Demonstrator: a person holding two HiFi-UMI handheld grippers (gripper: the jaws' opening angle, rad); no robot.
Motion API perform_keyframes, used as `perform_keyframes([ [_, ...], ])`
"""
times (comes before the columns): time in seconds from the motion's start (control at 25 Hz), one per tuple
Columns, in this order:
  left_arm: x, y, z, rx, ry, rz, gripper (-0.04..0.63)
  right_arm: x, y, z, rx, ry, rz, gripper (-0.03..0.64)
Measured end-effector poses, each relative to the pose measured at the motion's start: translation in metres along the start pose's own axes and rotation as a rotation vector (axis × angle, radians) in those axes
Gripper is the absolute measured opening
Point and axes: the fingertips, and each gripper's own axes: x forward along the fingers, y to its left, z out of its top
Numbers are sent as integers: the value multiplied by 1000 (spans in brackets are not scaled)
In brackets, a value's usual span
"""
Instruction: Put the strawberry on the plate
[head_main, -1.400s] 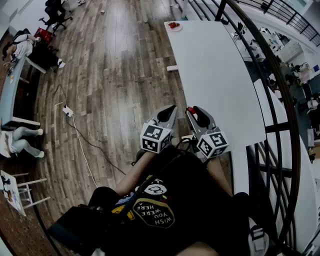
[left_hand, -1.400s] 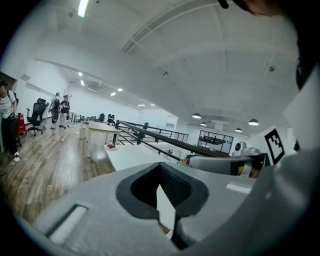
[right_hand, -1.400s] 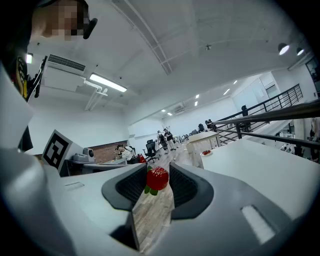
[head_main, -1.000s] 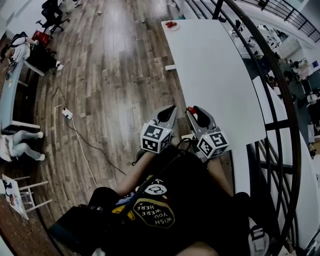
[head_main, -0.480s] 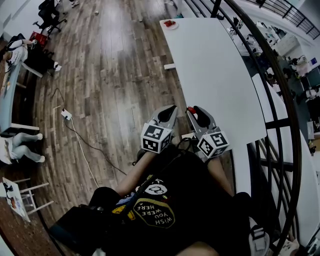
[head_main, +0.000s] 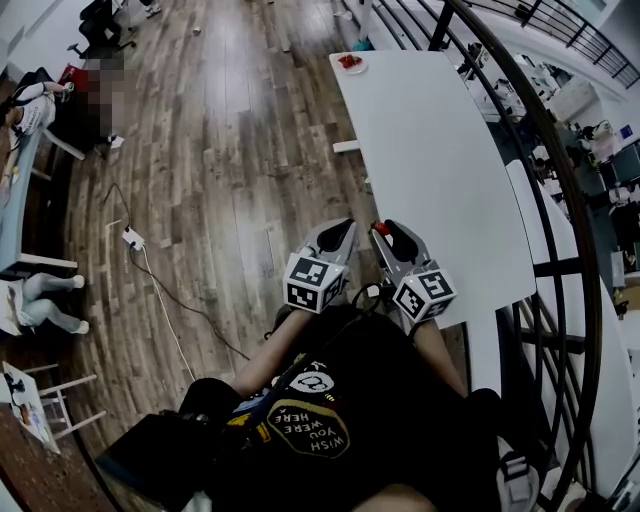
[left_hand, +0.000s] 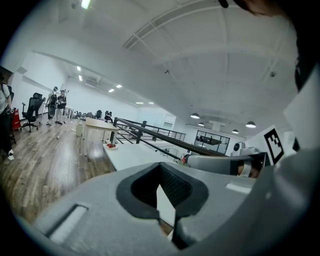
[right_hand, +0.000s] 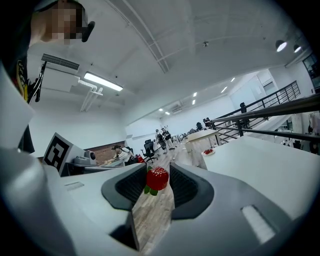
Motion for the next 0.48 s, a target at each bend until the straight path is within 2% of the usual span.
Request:
perform_keyframes([
  [0.28, 16, 61, 35, 15, -5, -29, 2, 64, -1, 21, -5, -16, -28, 149],
  [0.48, 23, 91, 53, 8, -4, -78, 2, 98, 5, 37, -14, -37, -70, 147],
])
